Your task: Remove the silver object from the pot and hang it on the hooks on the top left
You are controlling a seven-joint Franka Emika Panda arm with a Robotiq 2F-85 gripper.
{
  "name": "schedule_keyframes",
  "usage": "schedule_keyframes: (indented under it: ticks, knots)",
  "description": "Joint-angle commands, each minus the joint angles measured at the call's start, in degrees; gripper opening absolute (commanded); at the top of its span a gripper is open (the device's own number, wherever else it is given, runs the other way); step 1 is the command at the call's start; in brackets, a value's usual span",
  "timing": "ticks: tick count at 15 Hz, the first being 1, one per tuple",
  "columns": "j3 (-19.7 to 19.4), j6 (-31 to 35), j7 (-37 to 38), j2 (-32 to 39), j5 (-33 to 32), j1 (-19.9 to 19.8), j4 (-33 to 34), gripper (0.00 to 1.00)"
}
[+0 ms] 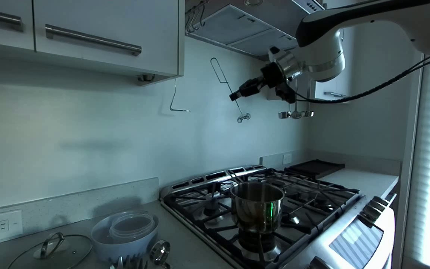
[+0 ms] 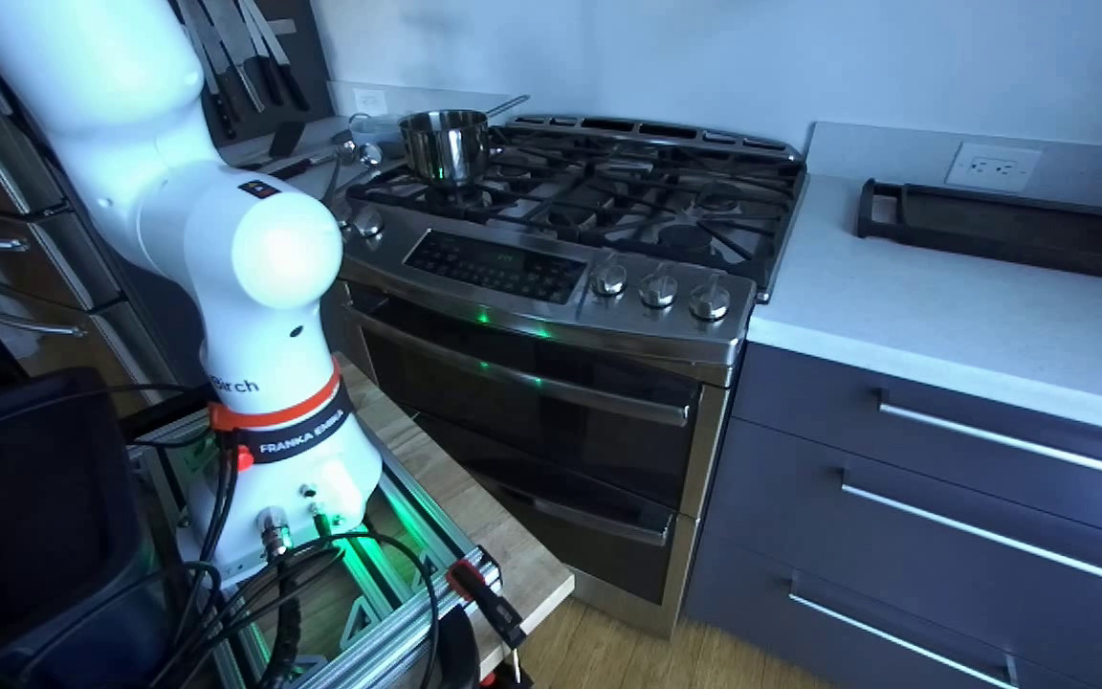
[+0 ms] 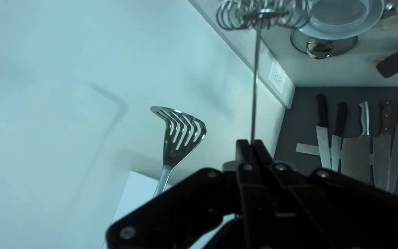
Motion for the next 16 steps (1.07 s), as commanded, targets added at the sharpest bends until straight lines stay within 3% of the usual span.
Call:
schedule_keyframes:
  ticks: [1,7,16]
  knots:
    - [0.1,6.1,-1.5,0.7,2.4,0.9,1.5,0.01]
    - [1.0,17.6,-10.1,3.1,14.0,4.3,5.1,0.01]
    - [1.2,18.8,-26.7,5.8,26.8,6.1,10.8,0.01]
